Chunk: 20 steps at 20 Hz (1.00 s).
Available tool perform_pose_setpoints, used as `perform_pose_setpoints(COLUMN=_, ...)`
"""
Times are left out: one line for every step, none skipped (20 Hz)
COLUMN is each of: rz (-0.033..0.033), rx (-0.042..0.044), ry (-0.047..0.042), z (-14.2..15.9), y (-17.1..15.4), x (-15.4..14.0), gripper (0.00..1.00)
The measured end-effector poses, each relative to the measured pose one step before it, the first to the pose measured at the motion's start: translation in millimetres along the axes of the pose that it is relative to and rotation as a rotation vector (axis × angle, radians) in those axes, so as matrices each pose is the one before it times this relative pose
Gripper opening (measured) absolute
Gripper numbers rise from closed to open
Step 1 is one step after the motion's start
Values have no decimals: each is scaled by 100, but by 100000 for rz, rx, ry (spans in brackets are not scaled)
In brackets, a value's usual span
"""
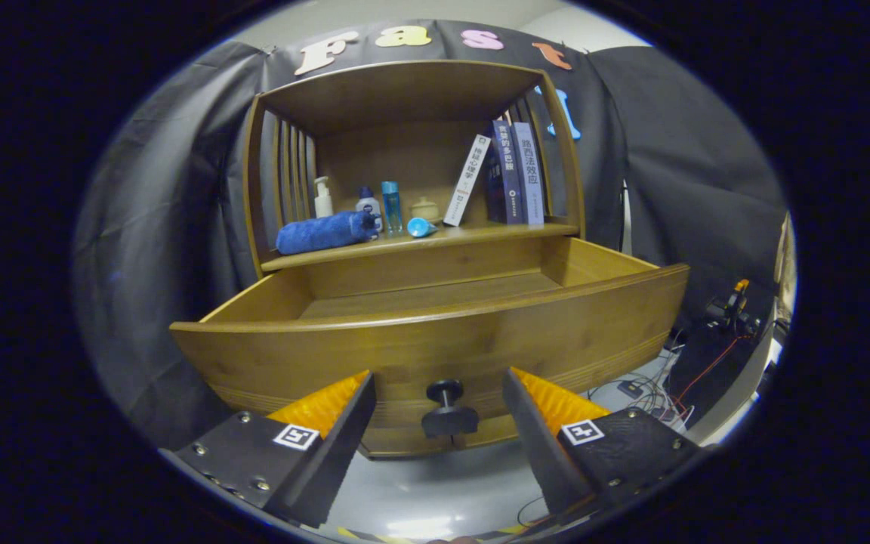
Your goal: Pull open the drawer, take out the items inside it, and place them on the countertop above the cabinet.
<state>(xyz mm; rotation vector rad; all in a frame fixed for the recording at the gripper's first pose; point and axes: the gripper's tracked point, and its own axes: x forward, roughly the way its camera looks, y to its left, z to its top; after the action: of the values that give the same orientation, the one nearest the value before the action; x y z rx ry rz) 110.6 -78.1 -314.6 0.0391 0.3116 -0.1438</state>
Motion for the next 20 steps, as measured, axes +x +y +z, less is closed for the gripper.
perform_pose_setpoints(rz=5078, rx=1694, ry=884, z=-292, y=940, x=507, gripper=99)
perform_pose_setpoints(rz=3915, rx=1463, ry=-1160, z=7, y=755, x=948, gripper=99)
perform_pose_setpoints(rz=507, rx=-813, ry=-2335, z=416, y=170, x=-671, gripper=99)
perform_pose_setpoints(rz=72, rx=-2074, ry=-1028, z=-149, y=85, x=459, gripper=99)
perform_pose_setpoints(rz=184, rx=-2096, ry=-488, z=-125, y=82, x=133, gripper=99)
perform_pose_setpoints(rz=67, rx=-1525, ry=221, z=-112, y=186, x=233, gripper=99)
perform_pose_setpoints(rz=155, rx=-658, ry=-1138, z=206, y=-38, x=399, gripper=99)
perform_pose_setpoints(rz=477, rx=354, ry=-24, z=100, y=-49, x=432, gripper=99)
perform_pose_setpoints(rz=372, rx=758, ry=-271, z=115, y=-124, x=464, gripper=99)
perform_pose_setpoints(rz=372, rx=611, ry=-660, z=247, y=1, x=480, gripper=99)
perform_pose_setpoints(rz=56, rx=-993, ry=342, z=-79, y=1, x=371, gripper=99)
perform_pose_setpoints(rz=-163, rx=-350, ry=-559, z=241, y=-88, x=394, gripper=99)
perform_pose_setpoints(rz=-6, rx=704, ry=481, z=14, y=115, x=480, gripper=99)
perform_pose_setpoints(rz=-210, rx=350, ry=-369, z=222, y=109, x=525, gripper=99)
perform_pose_setpoints(rz=-175, rx=-146, ry=569, z=49, y=88, x=517, gripper=99)
perform_pose_setpoints(rz=-323, rx=-268, ry=-1, z=150, y=137, x=520, gripper=99)
perform_pose_setpoints(rz=-322, rx=-272, ry=-286, z=166, y=29, x=502, gripper=99)
perform_pose_setpoints(rz=-258, rx=150, ry=-900, z=473, y=97, x=583, gripper=99)
perform_pose_setpoints(rz=-168, rx=-59, ry=-1369, z=422, y=62, x=383, gripper=99)
perform_pose_setpoints(rz=-120, rx=-150, ry=1625, z=-96, y=95, x=74, gripper=100)
